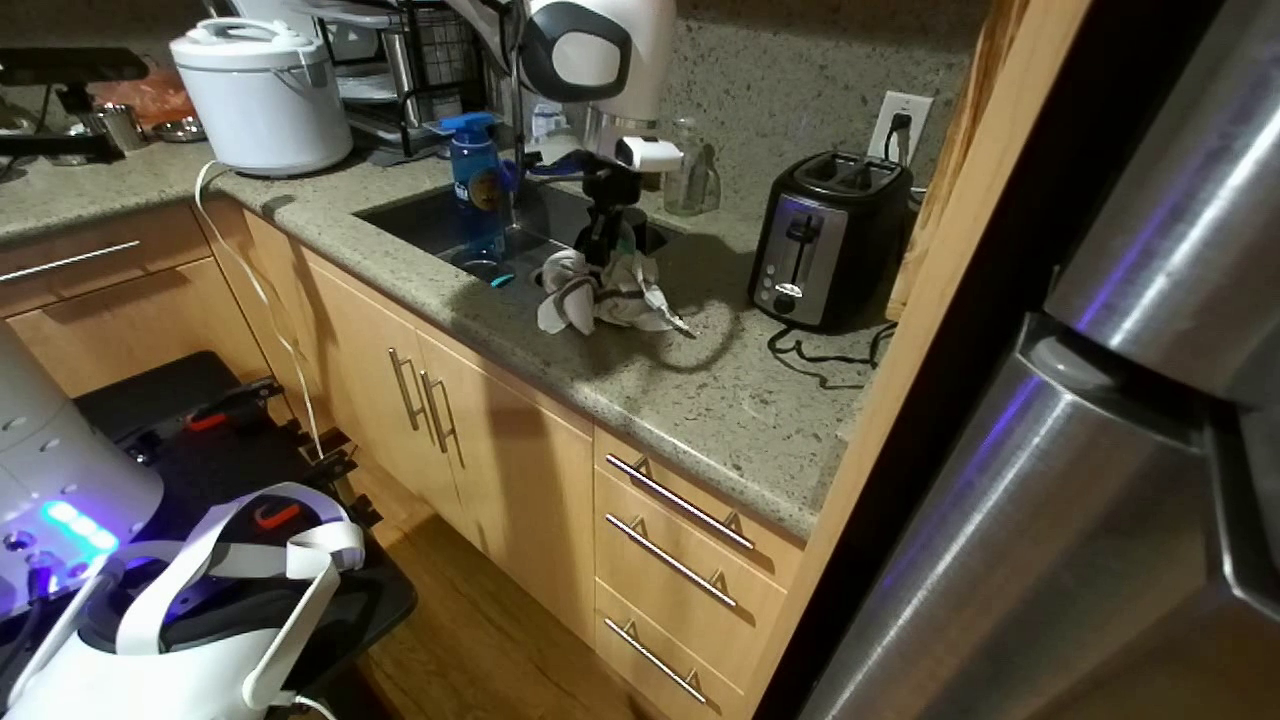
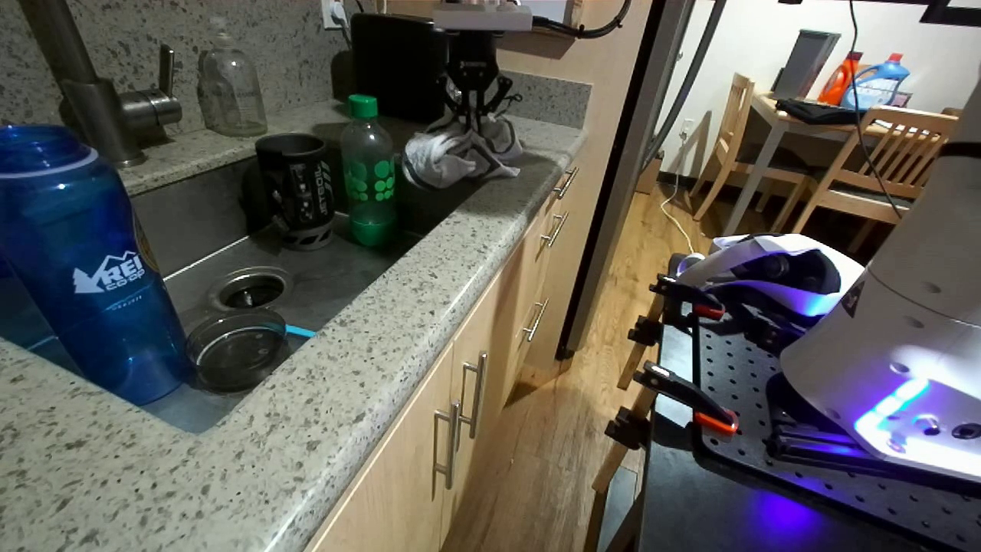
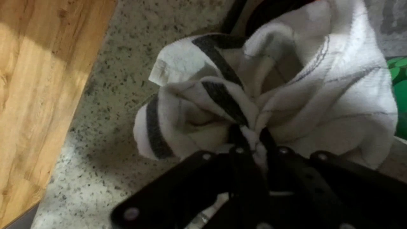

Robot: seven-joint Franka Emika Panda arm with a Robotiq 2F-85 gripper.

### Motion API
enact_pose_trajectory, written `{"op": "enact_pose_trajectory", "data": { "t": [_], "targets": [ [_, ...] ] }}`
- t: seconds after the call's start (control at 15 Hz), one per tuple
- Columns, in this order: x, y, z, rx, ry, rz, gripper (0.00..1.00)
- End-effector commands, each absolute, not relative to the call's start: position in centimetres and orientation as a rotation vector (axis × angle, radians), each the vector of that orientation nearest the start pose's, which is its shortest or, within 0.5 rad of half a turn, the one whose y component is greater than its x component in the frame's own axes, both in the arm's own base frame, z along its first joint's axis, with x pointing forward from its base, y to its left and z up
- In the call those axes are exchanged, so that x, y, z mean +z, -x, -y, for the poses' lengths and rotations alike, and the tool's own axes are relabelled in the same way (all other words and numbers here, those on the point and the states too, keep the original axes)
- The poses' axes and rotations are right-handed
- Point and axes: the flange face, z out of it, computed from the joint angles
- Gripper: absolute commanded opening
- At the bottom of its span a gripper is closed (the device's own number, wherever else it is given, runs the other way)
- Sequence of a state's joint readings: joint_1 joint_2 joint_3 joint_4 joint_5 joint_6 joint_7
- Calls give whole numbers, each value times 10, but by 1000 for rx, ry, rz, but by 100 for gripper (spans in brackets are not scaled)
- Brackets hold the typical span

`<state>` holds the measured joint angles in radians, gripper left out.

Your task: Use the cloth to wipe the right side of the counter

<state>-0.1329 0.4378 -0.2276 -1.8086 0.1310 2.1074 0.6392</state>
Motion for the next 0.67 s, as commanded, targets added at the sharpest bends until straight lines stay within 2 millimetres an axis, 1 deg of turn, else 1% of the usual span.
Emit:
{"op": "enact_pose_trajectory", "data": {
  "t": [0.0,0.2,0.4,0.6],
  "targets": [
    [309,-615,212,262,2677,-1565,4],
    [304,-622,220,255,2689,-1593,4],
    [295,-627,231,193,2668,-1666,4],
    [293,-631,239,121,2651,-1716,4]
  ]
}}
